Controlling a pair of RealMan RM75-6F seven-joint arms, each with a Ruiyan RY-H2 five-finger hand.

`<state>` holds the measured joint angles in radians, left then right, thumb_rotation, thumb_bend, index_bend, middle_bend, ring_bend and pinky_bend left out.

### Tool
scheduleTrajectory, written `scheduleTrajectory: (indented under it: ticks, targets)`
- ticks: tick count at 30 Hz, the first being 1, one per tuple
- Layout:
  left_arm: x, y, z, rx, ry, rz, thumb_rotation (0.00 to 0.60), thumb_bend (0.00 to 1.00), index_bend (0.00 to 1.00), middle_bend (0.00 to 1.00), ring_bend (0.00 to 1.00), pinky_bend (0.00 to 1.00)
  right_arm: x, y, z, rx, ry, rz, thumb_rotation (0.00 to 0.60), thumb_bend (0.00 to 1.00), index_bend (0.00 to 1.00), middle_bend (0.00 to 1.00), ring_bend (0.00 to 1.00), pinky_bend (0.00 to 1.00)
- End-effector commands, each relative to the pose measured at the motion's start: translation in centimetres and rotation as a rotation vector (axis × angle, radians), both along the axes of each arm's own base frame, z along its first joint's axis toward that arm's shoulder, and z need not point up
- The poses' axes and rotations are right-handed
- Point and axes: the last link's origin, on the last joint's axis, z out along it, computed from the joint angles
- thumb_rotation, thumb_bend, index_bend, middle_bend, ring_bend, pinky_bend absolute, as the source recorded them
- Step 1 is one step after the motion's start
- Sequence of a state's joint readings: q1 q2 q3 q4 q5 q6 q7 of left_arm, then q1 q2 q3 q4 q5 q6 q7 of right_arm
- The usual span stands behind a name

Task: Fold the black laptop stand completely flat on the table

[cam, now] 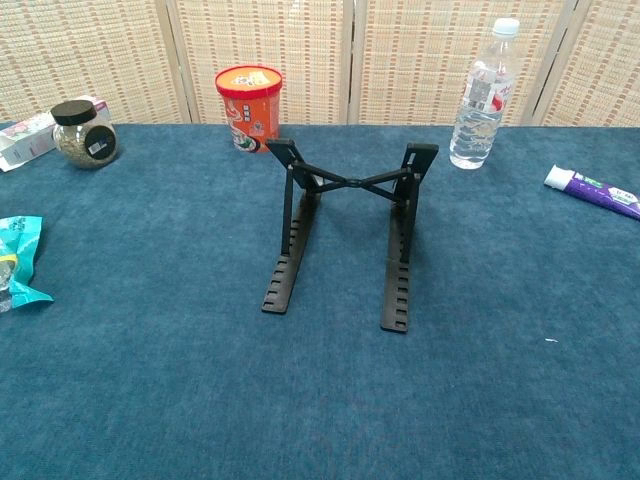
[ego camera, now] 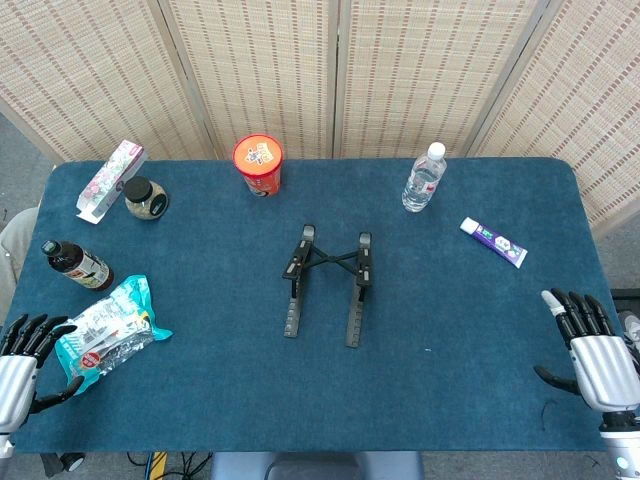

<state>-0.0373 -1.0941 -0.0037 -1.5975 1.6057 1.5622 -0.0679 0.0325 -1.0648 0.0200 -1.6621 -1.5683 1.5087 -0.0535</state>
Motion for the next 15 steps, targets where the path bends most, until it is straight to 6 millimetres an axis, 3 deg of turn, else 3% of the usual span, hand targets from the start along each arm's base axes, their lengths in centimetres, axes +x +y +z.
scheduleTrajectory:
  ticks: [1,15]
  targets:
    - [-0.02,0.13,-0.06,-0.002,-0.002,-0.001,0.6,0.16,0.23,0.16,0.1,0.02,-0.01,-0.04,-0.06,0.002,0.0,-0.002,0.6,0.0,0.0,0.1,0.0,0.0]
    - [0.24,0.62,-0.18,0.001,-0.004,-0.017,0.6,0.16,0.23,0.17,0.1,0.02,0.64,-0.71,-0.57,0.042,-0.033,0.034,0.6,0.0,0.0,0.1,0.0,0.0]
